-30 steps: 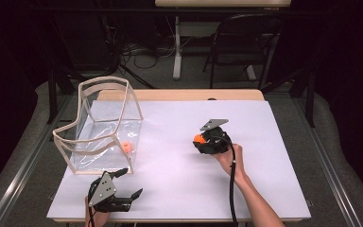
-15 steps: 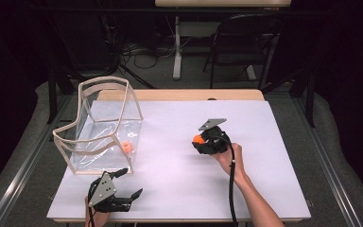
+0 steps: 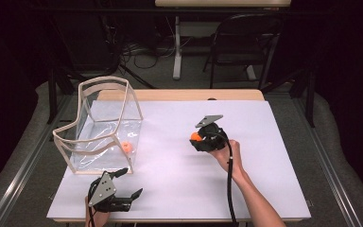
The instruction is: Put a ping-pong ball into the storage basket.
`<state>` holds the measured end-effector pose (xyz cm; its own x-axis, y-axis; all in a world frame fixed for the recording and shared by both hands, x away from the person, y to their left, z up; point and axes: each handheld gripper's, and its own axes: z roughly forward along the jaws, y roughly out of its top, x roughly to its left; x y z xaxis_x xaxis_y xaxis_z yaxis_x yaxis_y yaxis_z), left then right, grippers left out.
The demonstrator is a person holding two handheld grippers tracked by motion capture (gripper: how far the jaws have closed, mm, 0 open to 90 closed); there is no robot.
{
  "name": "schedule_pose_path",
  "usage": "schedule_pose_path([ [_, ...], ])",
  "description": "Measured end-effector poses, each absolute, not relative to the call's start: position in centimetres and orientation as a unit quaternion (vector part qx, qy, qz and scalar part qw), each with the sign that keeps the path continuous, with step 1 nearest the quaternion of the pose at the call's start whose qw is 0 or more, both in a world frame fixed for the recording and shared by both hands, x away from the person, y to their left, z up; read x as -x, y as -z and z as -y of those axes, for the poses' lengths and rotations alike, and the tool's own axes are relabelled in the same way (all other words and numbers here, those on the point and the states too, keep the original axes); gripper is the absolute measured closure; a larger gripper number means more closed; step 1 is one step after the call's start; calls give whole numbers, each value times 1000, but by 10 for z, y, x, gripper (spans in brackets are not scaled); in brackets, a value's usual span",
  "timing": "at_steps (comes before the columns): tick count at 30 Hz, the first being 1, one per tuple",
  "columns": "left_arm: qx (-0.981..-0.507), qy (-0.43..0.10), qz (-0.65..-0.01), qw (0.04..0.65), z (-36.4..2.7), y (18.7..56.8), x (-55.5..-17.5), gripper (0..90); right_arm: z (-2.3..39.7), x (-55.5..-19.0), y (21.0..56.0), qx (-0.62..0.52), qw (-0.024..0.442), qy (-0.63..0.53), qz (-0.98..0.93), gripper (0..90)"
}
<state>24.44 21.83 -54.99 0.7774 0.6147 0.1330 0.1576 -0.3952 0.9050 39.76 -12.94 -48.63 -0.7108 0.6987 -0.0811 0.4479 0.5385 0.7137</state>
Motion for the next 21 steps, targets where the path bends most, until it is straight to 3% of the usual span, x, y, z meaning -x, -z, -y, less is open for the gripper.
schedule_pose_path([
  [21,-802,-228,-241,497,-217,550,-244,157,109,-401,479,-319,178,-344,-865,509],
])
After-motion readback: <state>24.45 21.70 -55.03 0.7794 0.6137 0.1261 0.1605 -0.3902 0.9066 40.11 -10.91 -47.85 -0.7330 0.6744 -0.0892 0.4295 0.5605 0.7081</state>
